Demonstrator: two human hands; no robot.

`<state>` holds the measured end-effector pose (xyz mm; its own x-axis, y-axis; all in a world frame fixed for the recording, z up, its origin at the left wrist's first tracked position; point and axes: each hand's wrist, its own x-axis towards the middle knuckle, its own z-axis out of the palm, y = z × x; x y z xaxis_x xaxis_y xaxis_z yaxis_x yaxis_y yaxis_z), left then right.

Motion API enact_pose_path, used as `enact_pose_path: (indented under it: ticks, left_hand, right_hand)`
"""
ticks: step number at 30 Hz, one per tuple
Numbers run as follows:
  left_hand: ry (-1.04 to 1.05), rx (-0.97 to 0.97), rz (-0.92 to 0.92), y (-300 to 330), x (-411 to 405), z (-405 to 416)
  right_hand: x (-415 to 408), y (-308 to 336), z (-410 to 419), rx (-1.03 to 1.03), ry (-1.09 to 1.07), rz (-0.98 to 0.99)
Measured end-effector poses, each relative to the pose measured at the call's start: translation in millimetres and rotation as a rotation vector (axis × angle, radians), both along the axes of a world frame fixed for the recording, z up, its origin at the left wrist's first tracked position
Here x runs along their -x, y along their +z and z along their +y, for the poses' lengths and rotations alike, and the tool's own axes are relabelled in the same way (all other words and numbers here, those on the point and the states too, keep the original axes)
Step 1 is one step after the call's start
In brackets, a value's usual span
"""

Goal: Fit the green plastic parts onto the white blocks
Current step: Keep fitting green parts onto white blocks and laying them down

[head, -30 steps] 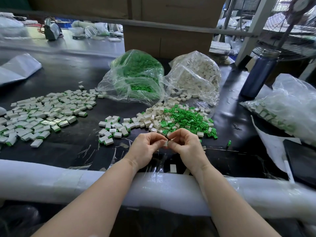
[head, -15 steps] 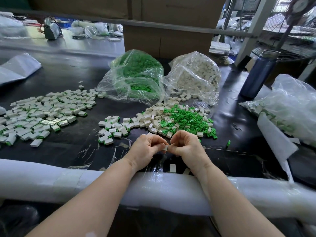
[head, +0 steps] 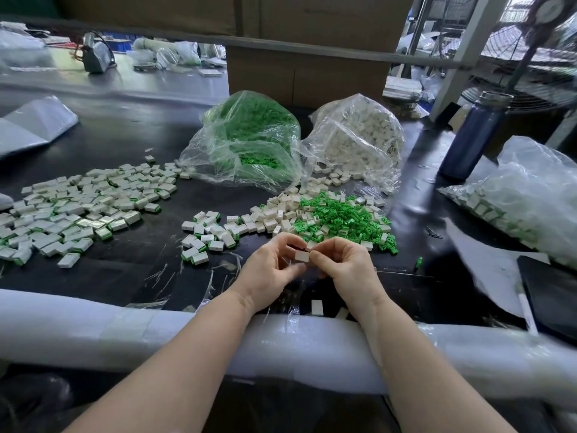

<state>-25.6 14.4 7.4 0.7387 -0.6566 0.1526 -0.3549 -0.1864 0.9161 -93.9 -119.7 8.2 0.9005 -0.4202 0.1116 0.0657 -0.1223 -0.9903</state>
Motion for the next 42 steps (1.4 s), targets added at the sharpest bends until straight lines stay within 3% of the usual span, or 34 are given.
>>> enact_pose_path:
  ticks: [6,18,27,32,42]
  left_hand:
    - [0.075,-0.012,-0.012,-2.7,-3.3,-1.9]
    - [0.060,-0.051,0.087,-0.2,-2.3,0.6]
    - [0.056,-0.197,-0.078,-0.6,-3.3,1.9]
    - [0.059,-0.070,0.017,0.2,-1.9,-0.6]
    - [0.104,-0.050,-0.080,-5.2,-2.1,-2.6]
  right_hand:
    - [1.2,0.0,-0.9,-0.058,0.018,0.000]
    - [-3.7,-3.9,1.9,0.067,-0.018,0.110]
    - [-2.0,-3.2,1.7,0.164,0.023,0.161]
    - [-0.7,-0.8,2.2,0.065,0.004,0.063]
    - [0.3,0.0,0.3,-0.051,-0.003,0.019]
